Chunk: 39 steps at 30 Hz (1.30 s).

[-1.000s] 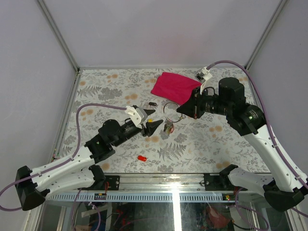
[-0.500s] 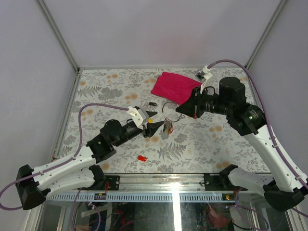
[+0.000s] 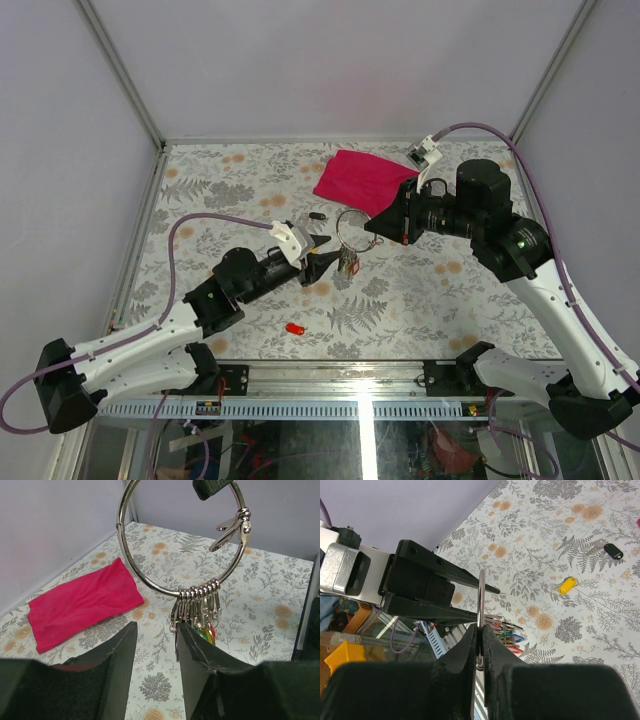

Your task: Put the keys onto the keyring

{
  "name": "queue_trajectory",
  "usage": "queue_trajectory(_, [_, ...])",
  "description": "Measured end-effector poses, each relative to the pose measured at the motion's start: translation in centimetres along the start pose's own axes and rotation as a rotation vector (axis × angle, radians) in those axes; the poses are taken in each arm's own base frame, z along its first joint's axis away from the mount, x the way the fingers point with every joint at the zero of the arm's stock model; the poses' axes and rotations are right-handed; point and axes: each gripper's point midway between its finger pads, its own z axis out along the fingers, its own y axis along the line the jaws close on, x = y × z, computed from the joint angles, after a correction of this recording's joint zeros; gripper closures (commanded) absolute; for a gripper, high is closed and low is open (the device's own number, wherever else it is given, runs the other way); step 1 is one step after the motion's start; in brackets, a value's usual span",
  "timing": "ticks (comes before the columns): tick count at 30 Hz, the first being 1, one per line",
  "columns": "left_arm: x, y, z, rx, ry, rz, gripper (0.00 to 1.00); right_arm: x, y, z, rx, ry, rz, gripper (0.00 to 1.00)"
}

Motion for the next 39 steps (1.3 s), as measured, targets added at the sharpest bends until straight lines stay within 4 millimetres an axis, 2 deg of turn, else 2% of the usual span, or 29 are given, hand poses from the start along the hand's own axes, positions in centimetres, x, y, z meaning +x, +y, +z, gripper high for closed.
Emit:
queue_trajectory(7, [-0.4,0.1,0.2,-0.003,-0.02,0.001,0.6,0.0,0.3,0.0,-0.017,0.0,0.006,1.0])
queue_trajectory(16, [-0.1,0.0,0.6,-0.001,-0.014,-0.002,0.57,-0.1,0.5,0.0,-0.027,-0.002,0.008,1.0])
queue_trajectory(24, [-0.2,0.0,0.8,-0.002,-0.024,-0.002,0.62,-0.1,0.5,0.0,-0.027,-0.002,0.009,1.0])
queue_trajectory(39, [-0.7,-0.3,1.2,0.014,-0.051,-0.013,0.65,-0.2,0.6,0.0,-0.03,-0.006,0.009,1.0])
